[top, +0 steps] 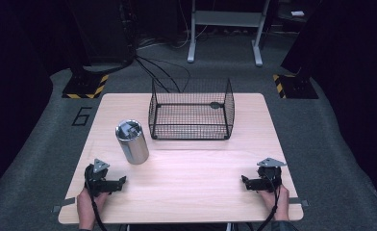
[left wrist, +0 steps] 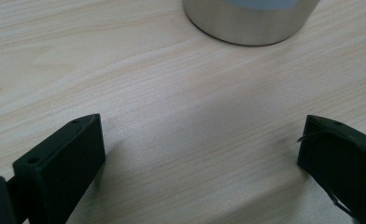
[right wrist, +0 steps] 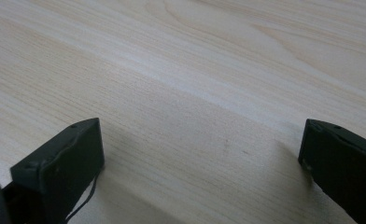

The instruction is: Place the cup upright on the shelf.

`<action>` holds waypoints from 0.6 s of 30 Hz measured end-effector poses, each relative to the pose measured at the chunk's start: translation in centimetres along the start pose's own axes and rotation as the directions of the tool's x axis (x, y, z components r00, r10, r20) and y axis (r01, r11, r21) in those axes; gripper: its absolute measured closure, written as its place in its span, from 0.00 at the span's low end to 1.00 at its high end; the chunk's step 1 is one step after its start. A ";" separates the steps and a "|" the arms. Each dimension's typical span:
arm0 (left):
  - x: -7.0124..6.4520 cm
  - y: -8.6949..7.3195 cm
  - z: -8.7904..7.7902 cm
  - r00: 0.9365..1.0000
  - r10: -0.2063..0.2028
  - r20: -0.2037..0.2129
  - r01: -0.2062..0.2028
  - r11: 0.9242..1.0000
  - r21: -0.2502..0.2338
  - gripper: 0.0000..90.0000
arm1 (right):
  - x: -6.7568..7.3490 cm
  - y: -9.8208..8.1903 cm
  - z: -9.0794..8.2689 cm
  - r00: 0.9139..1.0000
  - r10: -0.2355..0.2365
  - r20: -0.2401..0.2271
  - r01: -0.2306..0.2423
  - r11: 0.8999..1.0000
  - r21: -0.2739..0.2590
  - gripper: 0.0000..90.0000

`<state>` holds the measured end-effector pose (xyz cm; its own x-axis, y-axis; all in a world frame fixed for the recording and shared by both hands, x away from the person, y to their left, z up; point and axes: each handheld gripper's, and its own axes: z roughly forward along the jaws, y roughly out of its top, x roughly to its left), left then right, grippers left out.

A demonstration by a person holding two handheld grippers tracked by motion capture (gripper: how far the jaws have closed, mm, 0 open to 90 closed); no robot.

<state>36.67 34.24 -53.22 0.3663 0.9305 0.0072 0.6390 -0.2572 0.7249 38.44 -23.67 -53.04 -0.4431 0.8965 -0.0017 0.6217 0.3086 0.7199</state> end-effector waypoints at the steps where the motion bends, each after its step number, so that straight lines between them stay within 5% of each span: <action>1: 0.0 0.0 0.0 1.000 0.000 0.000 0.000 1.000 0.000 0.01 | 0.0 0.0 0.0 1.000 0.000 0.000 0.000 1.000 0.000 0.00; 18: -0.3 -0.1 -0.1 1.000 -0.013 -0.014 0.013 1.000 0.001 0.00 | 0.0 0.0 0.0 1.000 0.001 0.000 -0.001 1.000 0.000 0.00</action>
<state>36.40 34.06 -53.21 0.3482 0.9374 0.0078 0.6445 -0.2455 0.7241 38.44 -23.66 -53.04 -0.4424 0.8968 -0.0016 0.6219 0.3080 0.7200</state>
